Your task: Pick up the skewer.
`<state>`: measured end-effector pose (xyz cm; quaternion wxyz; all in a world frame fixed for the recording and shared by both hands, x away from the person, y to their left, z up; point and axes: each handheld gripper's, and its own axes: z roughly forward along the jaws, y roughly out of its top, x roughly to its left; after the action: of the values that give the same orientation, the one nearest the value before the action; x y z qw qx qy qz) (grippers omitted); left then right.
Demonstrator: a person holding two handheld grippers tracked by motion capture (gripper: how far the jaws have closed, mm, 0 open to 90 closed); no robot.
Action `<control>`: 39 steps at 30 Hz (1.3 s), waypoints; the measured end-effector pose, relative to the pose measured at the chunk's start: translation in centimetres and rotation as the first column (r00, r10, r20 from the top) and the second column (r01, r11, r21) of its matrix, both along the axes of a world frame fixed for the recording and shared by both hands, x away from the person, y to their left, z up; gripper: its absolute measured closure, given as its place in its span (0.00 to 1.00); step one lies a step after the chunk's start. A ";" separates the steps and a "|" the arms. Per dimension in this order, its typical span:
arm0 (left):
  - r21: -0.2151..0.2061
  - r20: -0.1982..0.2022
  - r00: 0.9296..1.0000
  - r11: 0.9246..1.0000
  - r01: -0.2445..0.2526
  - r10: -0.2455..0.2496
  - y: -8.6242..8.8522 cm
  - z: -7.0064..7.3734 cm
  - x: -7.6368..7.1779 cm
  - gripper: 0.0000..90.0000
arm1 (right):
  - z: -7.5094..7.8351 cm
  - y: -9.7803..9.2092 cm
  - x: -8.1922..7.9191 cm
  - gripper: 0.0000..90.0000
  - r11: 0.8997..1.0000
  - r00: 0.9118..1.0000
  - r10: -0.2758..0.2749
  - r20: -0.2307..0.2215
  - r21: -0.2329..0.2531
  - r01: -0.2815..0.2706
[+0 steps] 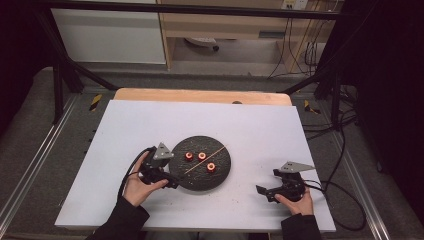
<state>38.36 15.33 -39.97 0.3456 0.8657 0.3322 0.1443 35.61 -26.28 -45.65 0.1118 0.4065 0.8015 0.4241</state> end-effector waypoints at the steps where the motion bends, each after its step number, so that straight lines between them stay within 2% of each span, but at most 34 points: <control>1: 0.010 -0.008 1.000 1.000 -0.002 0.002 -0.3 -0.1 0.1 0.10 | 0.0 0.0 0.0 0.01 1.000 1.000 -0.001 -0.001 0.000 0.001; 11: 0.083 -0.054 0.998 0.996 0.010 -0.006 -2.3 -1.0 1.5 0.19 | 0.0 0.0 0.0 0.01 1.000 1.000 -0.001 -0.004 0.000 0.001; 15: 0.102 -0.071 0.997 0.994 0.024 -0.017 -2.7 -1.2 1.8 0.30 | 0.0 0.0 0.0 0.01 1.000 1.000 -0.001 -0.004 -0.002 0.001; 18: 0.124 -0.099 0.995 0.992 0.037 -0.025 -3.0 -1.5 2.1 0.38 | 0.1 0.0 0.0 0.01 1.000 1.000 -0.002 -0.007 0.004 0.002; 26: 0.125 -0.148 0.988 0.990 0.068 -0.049 -3.4 -1.8 2.6 0.57 | 0.1 0.0 0.0 0.01 1.000 1.000 0.001 -0.007 0.004 -0.001; 31: 0.142 -0.175 0.983 0.986 0.083 -0.057 -3.6 -1.8 2.6 0.70 | 0.0 0.0 0.0 0.01 1.000 1.000 0.001 -0.006 0.005 -0.001; 39: 0.175 -0.183 0.981 0.980 0.095 -0.062 -4.3 -1.8 2.7 0.85 | 0.0 0.0 0.0 0.01 1.000 1.000 0.001 -0.010 0.012 -0.001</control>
<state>41.10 11.08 -41.80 0.2394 0.9156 0.3123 0.0830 35.58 -26.24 -45.61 0.1051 0.4088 0.7998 0.4267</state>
